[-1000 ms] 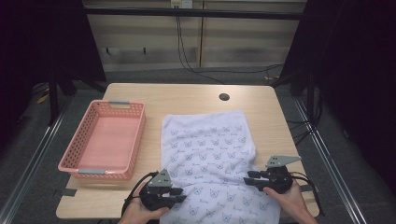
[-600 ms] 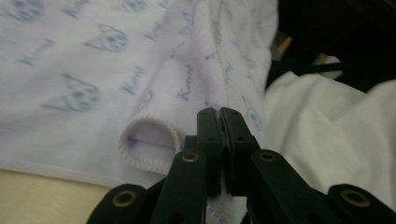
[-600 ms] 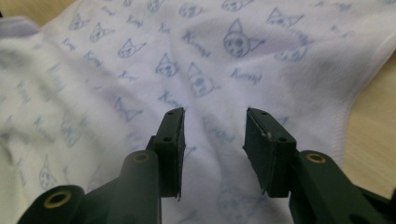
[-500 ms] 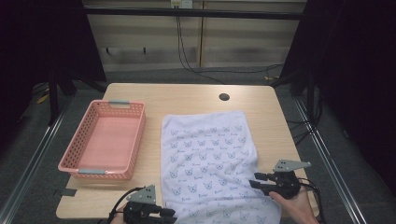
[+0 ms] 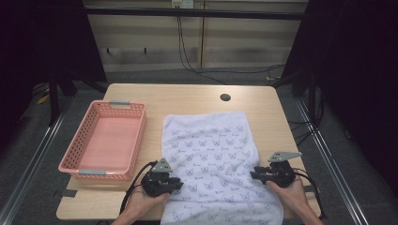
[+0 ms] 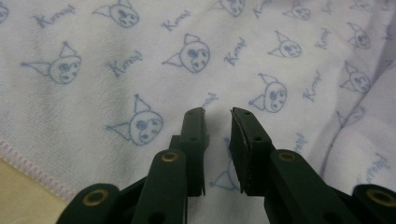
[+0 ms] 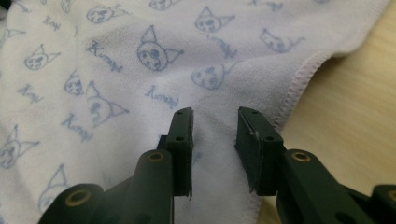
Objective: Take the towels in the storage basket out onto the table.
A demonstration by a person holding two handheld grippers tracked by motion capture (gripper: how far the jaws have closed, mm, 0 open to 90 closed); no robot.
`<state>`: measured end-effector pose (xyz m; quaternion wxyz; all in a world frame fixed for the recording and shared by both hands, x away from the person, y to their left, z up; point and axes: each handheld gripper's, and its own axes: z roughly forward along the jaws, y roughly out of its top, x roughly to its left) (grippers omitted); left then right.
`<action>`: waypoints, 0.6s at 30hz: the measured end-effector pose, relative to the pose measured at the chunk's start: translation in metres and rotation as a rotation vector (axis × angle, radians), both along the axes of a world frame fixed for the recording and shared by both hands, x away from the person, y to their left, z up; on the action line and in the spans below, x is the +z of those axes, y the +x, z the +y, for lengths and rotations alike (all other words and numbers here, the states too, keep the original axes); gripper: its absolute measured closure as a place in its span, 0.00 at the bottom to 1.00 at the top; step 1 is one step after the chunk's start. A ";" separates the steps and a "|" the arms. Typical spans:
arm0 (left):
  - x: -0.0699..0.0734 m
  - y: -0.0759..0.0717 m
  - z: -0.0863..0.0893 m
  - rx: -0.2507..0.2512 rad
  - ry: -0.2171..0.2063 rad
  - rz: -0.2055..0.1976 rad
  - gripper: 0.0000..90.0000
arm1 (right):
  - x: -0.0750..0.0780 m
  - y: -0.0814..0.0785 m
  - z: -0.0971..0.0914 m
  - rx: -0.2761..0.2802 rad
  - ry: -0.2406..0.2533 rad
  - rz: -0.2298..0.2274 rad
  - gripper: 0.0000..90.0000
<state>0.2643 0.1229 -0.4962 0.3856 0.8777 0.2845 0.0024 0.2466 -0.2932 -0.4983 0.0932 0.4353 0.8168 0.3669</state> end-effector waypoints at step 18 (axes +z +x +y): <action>0.004 -0.034 0.010 -0.088 0.005 0.052 0.82 | 0.010 -0.050 -0.011 0.093 0.025 0.033 0.71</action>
